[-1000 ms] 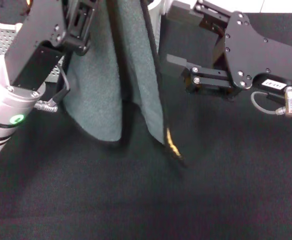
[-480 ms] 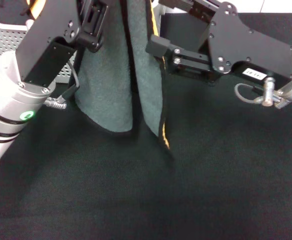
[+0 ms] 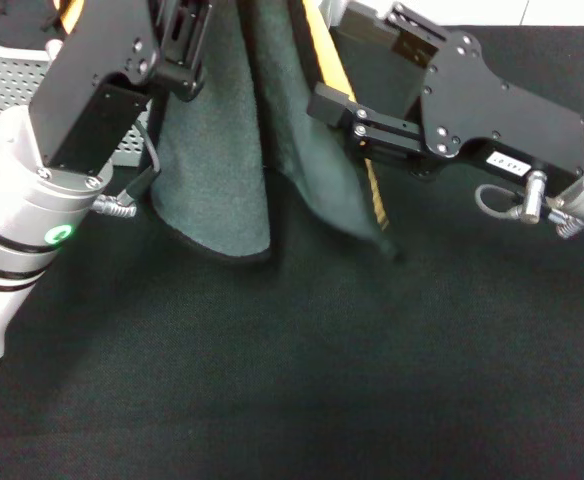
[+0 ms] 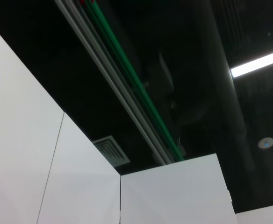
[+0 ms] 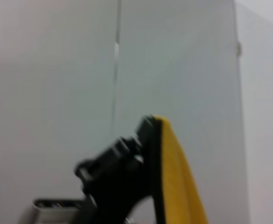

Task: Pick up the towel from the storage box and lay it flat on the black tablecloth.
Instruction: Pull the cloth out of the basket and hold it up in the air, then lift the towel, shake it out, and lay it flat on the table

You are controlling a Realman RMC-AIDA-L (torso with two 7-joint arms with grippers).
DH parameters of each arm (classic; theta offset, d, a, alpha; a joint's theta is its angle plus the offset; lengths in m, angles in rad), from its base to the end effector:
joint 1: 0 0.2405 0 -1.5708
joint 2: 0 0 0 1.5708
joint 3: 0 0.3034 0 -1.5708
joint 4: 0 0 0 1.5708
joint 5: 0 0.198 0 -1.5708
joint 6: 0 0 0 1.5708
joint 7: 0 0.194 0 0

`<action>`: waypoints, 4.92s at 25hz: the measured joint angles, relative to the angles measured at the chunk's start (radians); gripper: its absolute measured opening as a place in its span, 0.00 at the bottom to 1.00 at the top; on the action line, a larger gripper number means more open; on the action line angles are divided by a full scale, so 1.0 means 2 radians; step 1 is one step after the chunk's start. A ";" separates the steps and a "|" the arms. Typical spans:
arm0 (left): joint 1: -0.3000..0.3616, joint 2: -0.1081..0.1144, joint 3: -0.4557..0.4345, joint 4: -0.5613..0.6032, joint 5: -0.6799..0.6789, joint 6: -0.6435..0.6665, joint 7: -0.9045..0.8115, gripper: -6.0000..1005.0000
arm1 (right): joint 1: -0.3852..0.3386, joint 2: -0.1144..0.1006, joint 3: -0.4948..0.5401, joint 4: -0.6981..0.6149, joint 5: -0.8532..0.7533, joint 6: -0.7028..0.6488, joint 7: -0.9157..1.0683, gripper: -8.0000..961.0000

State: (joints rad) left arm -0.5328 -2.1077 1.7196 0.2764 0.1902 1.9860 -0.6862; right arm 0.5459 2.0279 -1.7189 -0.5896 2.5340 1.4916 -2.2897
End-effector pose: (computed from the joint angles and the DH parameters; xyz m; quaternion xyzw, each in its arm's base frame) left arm -0.1488 0.3120 -0.0033 -0.6778 0.0125 -0.7037 0.2126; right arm 0.1256 0.3472 -0.0639 -0.8453 -0.0088 0.5189 0.1270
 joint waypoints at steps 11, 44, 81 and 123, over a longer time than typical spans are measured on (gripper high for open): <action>0.014 0.000 0.002 0.020 0.000 0.001 -0.002 0.02 | -0.012 0.000 0.000 0.037 0.000 -0.014 -0.002 0.79; 0.021 0.001 0.000 0.021 -0.008 0.002 0.000 0.02 | -0.041 -0.001 -0.007 0.101 -0.039 -0.013 -0.002 0.36; 0.078 0.006 0.000 0.018 -0.010 0.001 -0.040 0.02 | -0.059 -0.014 -0.002 0.048 -0.037 0.015 0.006 0.03; 0.387 0.048 0.031 0.214 0.159 0.029 -0.130 0.02 | -0.354 -0.013 0.106 -0.466 -0.292 0.153 0.312 0.05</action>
State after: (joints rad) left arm 0.2407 -2.0122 1.7814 0.7052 0.5086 2.0448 -0.9460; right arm -0.1616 2.0015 -1.5073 -1.5215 1.9507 1.7975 -1.6657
